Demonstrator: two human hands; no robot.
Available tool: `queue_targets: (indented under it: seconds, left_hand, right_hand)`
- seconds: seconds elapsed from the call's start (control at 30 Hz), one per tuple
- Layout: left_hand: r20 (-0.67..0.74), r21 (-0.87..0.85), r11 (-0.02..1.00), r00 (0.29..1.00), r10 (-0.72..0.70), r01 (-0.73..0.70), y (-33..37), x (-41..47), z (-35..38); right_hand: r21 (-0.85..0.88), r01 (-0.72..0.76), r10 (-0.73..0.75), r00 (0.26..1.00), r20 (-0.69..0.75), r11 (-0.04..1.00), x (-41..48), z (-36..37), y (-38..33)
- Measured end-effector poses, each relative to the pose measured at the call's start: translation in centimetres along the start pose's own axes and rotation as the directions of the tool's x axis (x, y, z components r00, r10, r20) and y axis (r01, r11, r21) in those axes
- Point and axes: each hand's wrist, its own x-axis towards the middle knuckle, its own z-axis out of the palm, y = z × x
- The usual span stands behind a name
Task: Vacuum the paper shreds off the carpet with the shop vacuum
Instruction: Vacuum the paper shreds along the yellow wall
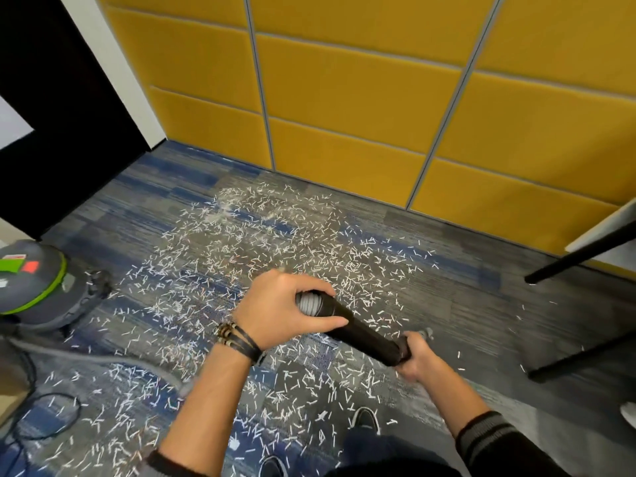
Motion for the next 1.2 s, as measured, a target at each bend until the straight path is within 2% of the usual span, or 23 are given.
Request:
queue_targets:
  seconds: [0.1, 0.2, 0.4, 0.5, 0.63, 0.9, 1.07, 1.2]
  left_hand:
    - [0.015, 0.016, 0.997, 0.997, 0.074, -0.074, -0.1, -2.1, -0.1]
    - [0.010, 0.025, 0.994, 0.994, 0.111, -0.111, -0.6, -4.3, -0.2]
    - [0.044, -0.008, 0.983, 0.982, 0.183, -0.182, -0.6, -7.2, -1.3]
    - [-0.009, 0.025, 0.973, 0.974, 0.228, -0.228, -0.3, -7.8, -1.9]
    - [-0.033, 0.071, 0.962, 0.963, 0.267, -0.265, -0.4, -8.6, -2.4]
    - [0.055, 0.020, 0.989, 0.988, 0.142, -0.143, -2.4, -10.0, -1.8]
    - [0.206, -0.022, 0.999, 0.978, 0.042, -0.038, -2.2, -10.6, -2.3]
    - [0.180, 0.014, 0.997, 0.981, 0.073, -0.077, -1.4, -11.0, -2.8]
  right_hand:
    - [-0.090, 0.035, -0.037, 0.999, -0.025, 0.995, 0.3, 0.9, 1.8]
    - [-0.058, 0.050, -0.052, 0.998, -0.037, 0.997, 0.4, 1.2, 4.0]
    - [-0.111, 0.010, -0.020, 0.995, -0.095, 0.994, 1.6, -1.3, 9.1]
    - [-0.068, 0.039, -0.044, 0.996, -0.072, 0.997, 0.8, -1.0, 9.1]
    - [-0.140, 0.102, -0.111, 0.992, -0.054, 0.985, 0.2, 1.1, 8.4]
    - [-0.168, 0.070, -0.080, 0.996, -0.050, 0.983, 0.7, 1.6, 10.7]
    - [-0.070, 0.040, -0.044, 0.998, -0.052, 0.997, -1.4, 0.0, 12.8]
    - [-0.045, 0.022, -0.024, 0.999, -0.025, 0.999, -2.0, -0.3, 13.6]
